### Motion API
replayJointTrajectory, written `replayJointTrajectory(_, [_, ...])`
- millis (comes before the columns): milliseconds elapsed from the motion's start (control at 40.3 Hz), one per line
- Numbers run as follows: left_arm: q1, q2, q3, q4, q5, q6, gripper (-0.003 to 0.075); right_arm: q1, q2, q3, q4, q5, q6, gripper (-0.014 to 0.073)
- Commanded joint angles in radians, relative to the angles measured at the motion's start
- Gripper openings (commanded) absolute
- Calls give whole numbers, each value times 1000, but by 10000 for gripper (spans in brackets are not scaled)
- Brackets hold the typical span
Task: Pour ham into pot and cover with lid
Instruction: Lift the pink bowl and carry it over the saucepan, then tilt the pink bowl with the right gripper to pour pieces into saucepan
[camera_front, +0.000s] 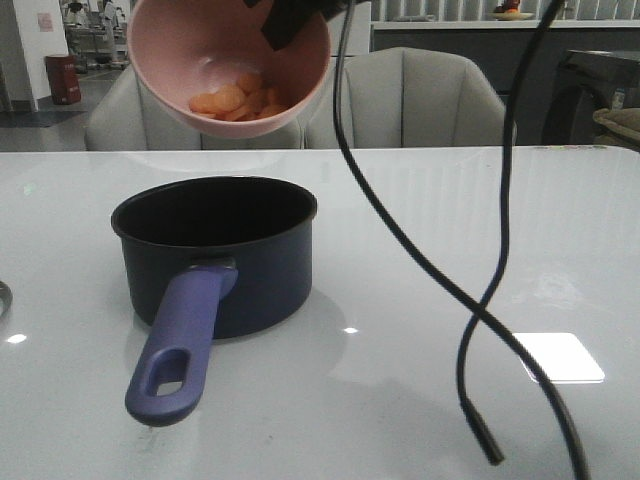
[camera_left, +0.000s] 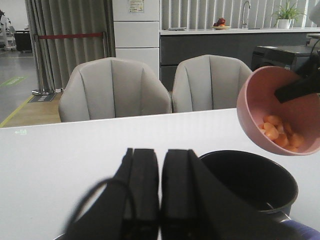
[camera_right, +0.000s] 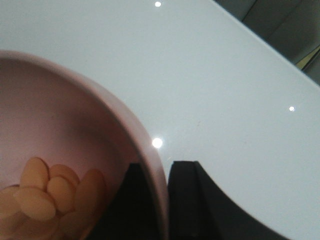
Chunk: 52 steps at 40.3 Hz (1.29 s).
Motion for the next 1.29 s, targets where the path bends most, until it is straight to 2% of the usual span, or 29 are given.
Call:
replayJointTrajectory(0, [-5, 10, -26, -2, -77, -2, 113, -1, -38, -38, -57, -155, 8, 136])
replayJointTrajectory(199, [-5, 10, -26, -2, -77, -2, 113, 2, -14, -21, -88, -329, 8, 136])
replayJointTrajectory(447, [-5, 10, -26, -2, -77, -2, 113, 6, -8, 106, -88, -671, -2, 136])
replayJointTrajectory(670, [-5, 10, -26, -2, -77, -2, 113, 8, -8, 228, -90, -960, -107, 136])
replayJointTrajectory(794, [-5, 10, -26, -2, -77, -2, 113, 27, -8, 287, -124, -1114, -230, 136])
replayJointTrajectory(968, [-5, 10, -26, -2, -77, -2, 113, 61, -7, 308, -179, -1131, -373, 136])
replayJointTrajectory(1266, [-5, 10, -26, -2, -77, -2, 113, 74, 30, 308, -181, -1187, -631, 136])
